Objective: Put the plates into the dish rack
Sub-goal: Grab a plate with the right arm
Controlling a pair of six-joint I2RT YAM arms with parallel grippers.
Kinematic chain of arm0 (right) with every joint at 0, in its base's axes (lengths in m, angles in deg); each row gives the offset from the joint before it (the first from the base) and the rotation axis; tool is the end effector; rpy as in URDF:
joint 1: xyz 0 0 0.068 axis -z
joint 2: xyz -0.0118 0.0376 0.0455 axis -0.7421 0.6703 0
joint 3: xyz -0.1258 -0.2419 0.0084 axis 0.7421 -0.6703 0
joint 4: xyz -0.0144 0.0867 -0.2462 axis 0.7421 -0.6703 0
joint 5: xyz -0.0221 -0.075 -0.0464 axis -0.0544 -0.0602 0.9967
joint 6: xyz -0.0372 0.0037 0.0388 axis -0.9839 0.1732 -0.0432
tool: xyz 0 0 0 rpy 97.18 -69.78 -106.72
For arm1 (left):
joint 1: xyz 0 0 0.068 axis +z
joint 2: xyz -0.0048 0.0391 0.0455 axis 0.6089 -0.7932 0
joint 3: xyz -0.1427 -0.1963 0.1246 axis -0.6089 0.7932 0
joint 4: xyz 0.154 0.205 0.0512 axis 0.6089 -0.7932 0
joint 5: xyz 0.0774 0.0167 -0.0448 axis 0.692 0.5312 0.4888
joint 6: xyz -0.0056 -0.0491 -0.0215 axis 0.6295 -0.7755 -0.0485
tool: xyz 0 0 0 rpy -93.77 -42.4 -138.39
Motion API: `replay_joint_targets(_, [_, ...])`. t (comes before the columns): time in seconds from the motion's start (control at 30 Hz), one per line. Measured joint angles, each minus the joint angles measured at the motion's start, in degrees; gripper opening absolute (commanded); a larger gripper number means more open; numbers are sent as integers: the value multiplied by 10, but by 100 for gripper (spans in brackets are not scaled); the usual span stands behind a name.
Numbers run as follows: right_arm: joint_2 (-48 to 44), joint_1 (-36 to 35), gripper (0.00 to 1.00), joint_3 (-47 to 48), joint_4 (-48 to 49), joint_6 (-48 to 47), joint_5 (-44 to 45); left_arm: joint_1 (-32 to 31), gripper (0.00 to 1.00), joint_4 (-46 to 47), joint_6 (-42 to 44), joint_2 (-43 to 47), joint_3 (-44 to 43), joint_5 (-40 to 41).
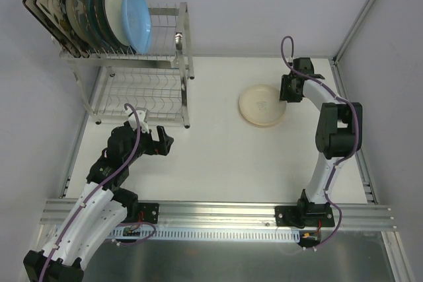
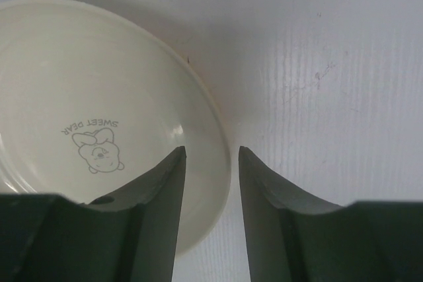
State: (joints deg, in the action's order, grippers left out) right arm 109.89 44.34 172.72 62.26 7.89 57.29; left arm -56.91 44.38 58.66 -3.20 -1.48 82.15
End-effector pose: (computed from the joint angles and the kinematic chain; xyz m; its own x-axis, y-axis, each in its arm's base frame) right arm 0.4309 0.0273 0.2108 -0.7498 -0.1904 -0.6337 -0.1773 0.9805 -0.0848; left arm 0.1379 -0.0515 0.2607 -0.3767 -0.1069 -0.9202 0.3270 0.9140 -0.2400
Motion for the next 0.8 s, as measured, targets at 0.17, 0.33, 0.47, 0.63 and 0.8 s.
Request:
replay_joint_targets(0.17, [16,3,36,15,-13,-12,-6,0,99,0,0,3,1,-4])
replay_joint_targets(0.33, [25,3,28,26,-17,-20,-13,0,99,0,0,5,1,-9])
replay_joint_targets(0.47, [28,3,23,26,-20,-26,-15,0,99,0,0,5,1,-10])
replay_joint_targets(0.63, [31,3,10,26,-21,-33,-16,0,99,0,0,5,1,-12])
replay_joint_targets(0.8, [30,4,1,26,-23,-35,-18,0,99,0,0,0,1,-13])
